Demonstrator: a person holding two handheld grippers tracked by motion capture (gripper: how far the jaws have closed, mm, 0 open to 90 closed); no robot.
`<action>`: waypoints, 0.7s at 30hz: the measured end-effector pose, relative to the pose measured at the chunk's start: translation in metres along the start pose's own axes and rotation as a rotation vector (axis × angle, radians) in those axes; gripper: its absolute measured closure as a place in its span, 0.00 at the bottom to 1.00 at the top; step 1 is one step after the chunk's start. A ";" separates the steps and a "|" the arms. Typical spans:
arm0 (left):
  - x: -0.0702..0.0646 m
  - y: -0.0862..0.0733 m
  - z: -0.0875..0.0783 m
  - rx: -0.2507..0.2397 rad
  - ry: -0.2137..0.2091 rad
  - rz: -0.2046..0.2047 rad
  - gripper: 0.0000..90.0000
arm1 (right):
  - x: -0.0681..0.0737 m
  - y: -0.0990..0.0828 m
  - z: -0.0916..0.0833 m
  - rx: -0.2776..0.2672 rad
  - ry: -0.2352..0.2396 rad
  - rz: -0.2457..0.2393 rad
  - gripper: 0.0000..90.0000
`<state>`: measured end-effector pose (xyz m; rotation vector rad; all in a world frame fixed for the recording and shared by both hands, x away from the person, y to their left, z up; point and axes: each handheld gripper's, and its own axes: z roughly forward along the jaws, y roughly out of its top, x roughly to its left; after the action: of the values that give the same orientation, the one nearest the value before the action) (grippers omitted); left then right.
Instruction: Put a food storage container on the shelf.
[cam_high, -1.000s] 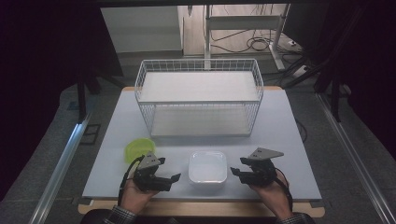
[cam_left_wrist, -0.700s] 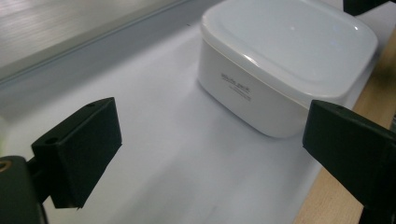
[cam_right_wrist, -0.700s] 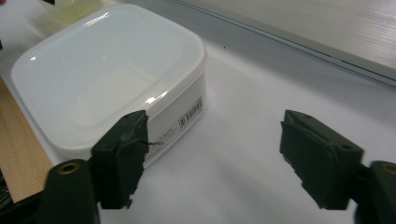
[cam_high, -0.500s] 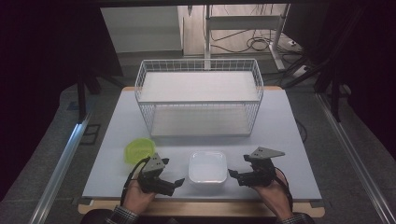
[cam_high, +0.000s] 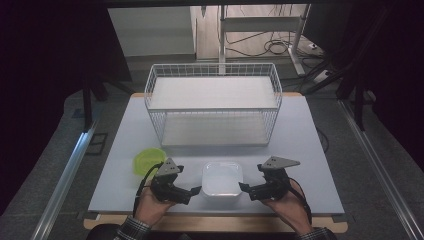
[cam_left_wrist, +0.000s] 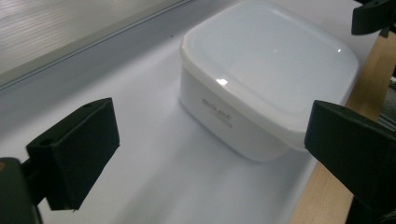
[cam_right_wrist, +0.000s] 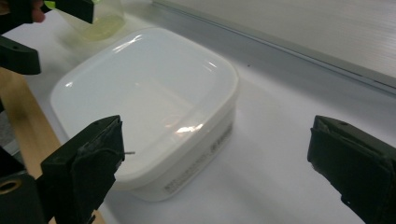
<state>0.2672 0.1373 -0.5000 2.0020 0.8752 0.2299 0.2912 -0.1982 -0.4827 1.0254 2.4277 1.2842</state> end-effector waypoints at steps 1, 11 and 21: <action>-0.001 0.002 0.001 -0.002 0.002 0.004 0.05 | 0.001 0.001 0.000 0.005 0.002 0.002 0.06; -0.001 0.012 0.017 0.032 -0.019 0.013 0.20 | 0.002 0.013 0.008 0.068 0.031 0.026 0.24; 0.007 0.015 0.034 0.063 -0.183 -0.065 0.25 | 0.001 0.019 0.023 0.151 0.095 0.070 0.39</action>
<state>0.2962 0.1143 -0.5080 2.0129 0.8375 -0.0189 0.3102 -0.1757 -0.4810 1.1216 2.6164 1.2132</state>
